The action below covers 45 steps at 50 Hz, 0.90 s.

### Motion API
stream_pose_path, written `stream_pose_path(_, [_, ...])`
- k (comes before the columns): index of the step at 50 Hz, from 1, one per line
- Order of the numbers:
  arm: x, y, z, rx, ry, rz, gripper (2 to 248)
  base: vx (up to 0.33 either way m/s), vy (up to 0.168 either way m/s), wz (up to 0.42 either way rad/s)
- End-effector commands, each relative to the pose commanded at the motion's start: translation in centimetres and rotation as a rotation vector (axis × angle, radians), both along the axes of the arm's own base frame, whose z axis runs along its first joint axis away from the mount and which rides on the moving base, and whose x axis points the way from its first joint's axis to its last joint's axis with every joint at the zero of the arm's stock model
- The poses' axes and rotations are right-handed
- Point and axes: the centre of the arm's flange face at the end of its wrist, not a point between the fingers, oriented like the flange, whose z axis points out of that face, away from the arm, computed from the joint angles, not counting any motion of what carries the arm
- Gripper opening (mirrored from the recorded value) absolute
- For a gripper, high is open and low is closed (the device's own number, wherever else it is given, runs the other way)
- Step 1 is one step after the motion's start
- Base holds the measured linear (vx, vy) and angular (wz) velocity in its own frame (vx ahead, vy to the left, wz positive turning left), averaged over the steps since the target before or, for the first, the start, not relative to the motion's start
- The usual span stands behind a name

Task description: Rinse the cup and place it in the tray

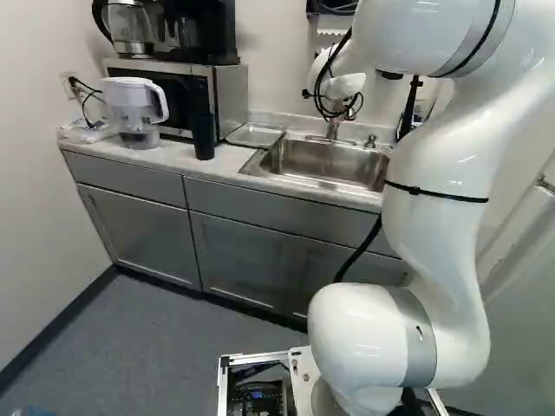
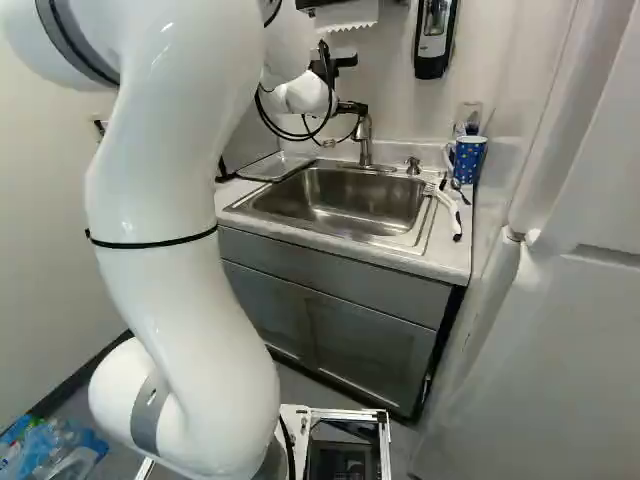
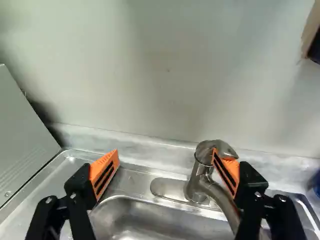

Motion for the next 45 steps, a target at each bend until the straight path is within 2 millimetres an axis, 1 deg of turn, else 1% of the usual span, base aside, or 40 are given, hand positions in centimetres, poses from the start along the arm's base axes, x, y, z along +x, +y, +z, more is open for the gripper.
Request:
stream_pose_path(30, [0.2,-0.1,0.7,-0.014,-0.077,-0.001,247,0.000,0.000,0.000])
stream_pose_path(45, [1.6,-1.4,0.9,-0.024,-0.125,-0.016,247,0.000,0.000,0.000])
